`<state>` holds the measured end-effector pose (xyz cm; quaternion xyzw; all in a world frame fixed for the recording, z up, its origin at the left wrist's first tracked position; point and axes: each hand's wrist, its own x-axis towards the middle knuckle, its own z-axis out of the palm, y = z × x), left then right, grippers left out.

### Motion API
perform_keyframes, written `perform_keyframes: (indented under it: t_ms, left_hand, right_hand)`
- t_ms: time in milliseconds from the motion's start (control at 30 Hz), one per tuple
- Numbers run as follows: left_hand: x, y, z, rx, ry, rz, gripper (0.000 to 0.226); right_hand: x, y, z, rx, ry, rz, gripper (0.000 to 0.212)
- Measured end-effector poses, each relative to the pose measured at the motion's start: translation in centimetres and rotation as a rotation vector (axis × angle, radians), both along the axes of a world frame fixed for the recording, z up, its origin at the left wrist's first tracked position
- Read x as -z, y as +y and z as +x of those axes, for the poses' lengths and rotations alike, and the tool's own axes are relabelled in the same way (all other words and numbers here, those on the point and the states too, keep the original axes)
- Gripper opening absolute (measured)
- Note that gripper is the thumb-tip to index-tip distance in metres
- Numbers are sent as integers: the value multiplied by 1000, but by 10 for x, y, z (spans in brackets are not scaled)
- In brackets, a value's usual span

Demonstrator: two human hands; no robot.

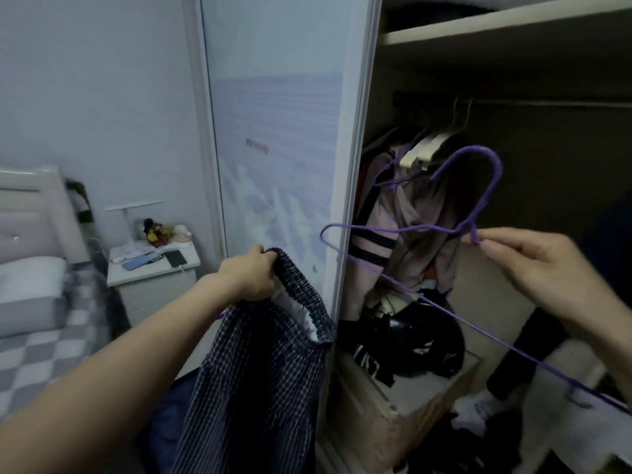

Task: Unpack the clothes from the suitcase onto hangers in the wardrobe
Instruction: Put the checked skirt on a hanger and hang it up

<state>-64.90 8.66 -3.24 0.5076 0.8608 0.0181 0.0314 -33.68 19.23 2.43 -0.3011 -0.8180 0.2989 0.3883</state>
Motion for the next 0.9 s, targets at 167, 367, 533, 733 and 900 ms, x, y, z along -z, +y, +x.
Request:
perform_keyframes:
  t_ms: [167, 367, 533, 733, 900]
  left_hand:
    - [2, -24, -9, -34, 23, 39, 52]
    - [-6, -33, 7, 80, 220, 101, 60]
    - [-32, -35, 32, 275, -6, 370, 47]
    - [-33, -22, 32, 171, 118, 385, 19]
    - [-33, -7, 17, -19, 195, 373, 20]
  right_hand:
    - [-14, -39, -17, -207, -77, -34, 23]
    - [14, -35, -76, -238, -218, 102, 19]
    - [51, -34, -134, -236, -152, 44, 16]
    - [68, -36, -162, -195, 73, -12, 10]
    - [86, -45, -161, -216, 288, 652, 19]
